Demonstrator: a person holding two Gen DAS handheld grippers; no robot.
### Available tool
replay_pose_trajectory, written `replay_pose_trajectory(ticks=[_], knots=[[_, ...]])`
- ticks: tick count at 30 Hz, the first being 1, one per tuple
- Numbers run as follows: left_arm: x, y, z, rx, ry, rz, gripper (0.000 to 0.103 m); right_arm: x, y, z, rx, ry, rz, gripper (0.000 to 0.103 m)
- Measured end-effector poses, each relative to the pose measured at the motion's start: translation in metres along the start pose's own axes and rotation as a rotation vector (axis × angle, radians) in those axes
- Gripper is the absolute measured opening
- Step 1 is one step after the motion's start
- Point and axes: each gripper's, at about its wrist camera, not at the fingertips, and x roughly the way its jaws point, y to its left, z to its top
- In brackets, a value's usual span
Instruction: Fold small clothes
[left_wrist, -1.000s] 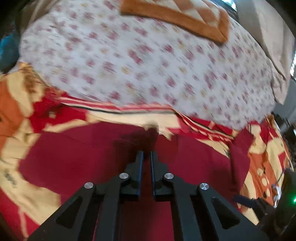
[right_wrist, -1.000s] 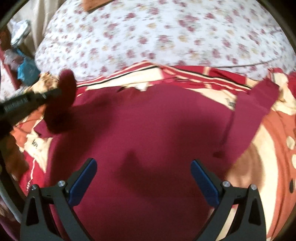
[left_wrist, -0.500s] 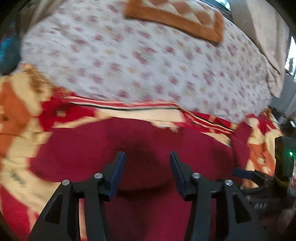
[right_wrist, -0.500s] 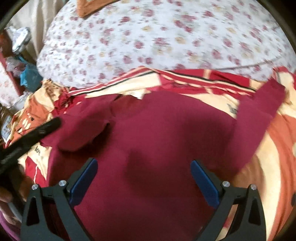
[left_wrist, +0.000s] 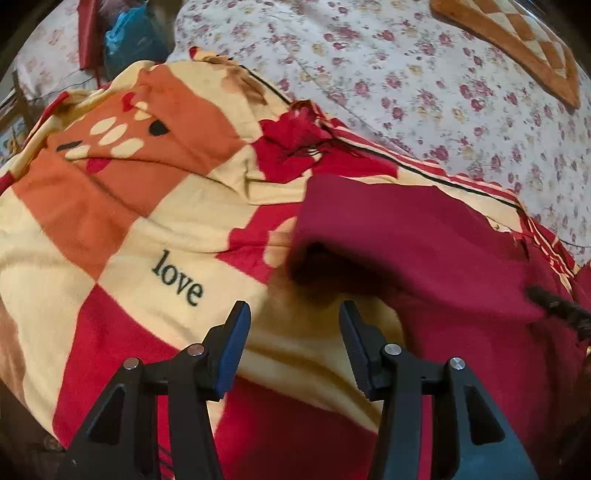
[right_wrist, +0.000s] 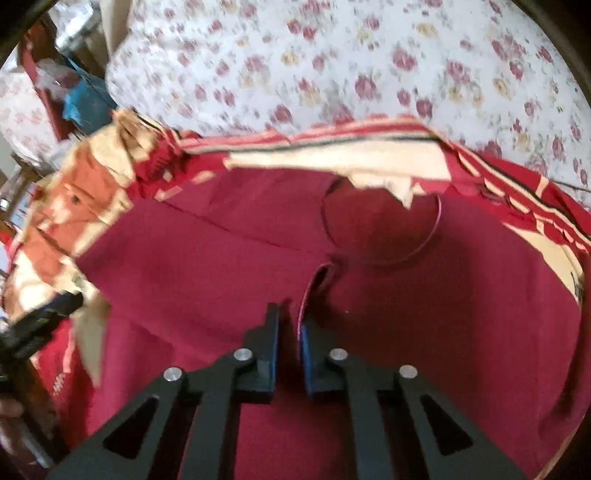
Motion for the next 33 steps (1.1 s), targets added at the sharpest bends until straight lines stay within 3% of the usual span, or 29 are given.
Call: replay_pose_trajectory(ticks=[5, 7, 10, 12, 18, 20, 22, 24, 25, 29, 30, 31, 33], knots=[[0.005, -0.006, 0.002, -0.005, 0.009, -0.002, 0.029, -0.069, -0.036, 0.007, 0.051, -0.148, -0.068, 0.009], [0.005, -0.013, 0.002, 0.004, 0.009, -0.013, 0.029, -0.082, -0.054, 0.007, 0.065, -0.167, -0.163, 0.009], [0.003, -0.023, 0.003, 0.014, 0.005, -0.025, 0.029, -0.084, -0.087, 0.002, 0.117, -0.152, -0.285, 0.009], [-0.001, -0.029, 0.006, 0.005, -0.005, -0.05, 0.029, -0.078, -0.104, -0.002, 0.166, -0.128, -0.299, 0.003], [-0.009, -0.053, 0.021, 0.01, -0.042, -0.086, 0.029, -0.077, -0.122, -0.008, 0.168, -0.126, -0.372, 0.003], [-0.005, -0.062, 0.026, 0.014, -0.044, -0.095, 0.029, -0.079, -0.128, -0.011, 0.19, -0.125, -0.338, 0.004], [0.004, -0.072, 0.028, 0.032, -0.034, -0.085, 0.029, -0.079, -0.136, -0.012, 0.243, -0.104, -0.292, 0.014], [0.017, -0.079, 0.028, 0.055, -0.009, -0.056, 0.029, -0.077, -0.144, -0.014, 0.289, -0.096, -0.256, 0.056], [0.021, -0.079, 0.026, 0.058, 0.002, -0.049, 0.029, -0.073, -0.144, -0.014, 0.283, -0.093, -0.251, 0.058], [0.038, -0.076, 0.021, 0.049, 0.04, -0.039, 0.029, -0.046, -0.13, -0.011, 0.154, -0.026, -0.297, 0.058], [0.039, -0.074, 0.02, 0.04, 0.041, -0.046, 0.029, -0.038, -0.129, -0.01, 0.135, -0.011, -0.295, 0.052], [0.039, -0.074, 0.02, 0.038, 0.039, -0.046, 0.03, -0.03, -0.128, -0.009, 0.119, 0.007, -0.278, 0.03], [0.039, -0.075, 0.019, 0.043, 0.035, -0.042, 0.03, -0.026, -0.122, -0.009, 0.074, 0.006, -0.316, 0.009]])
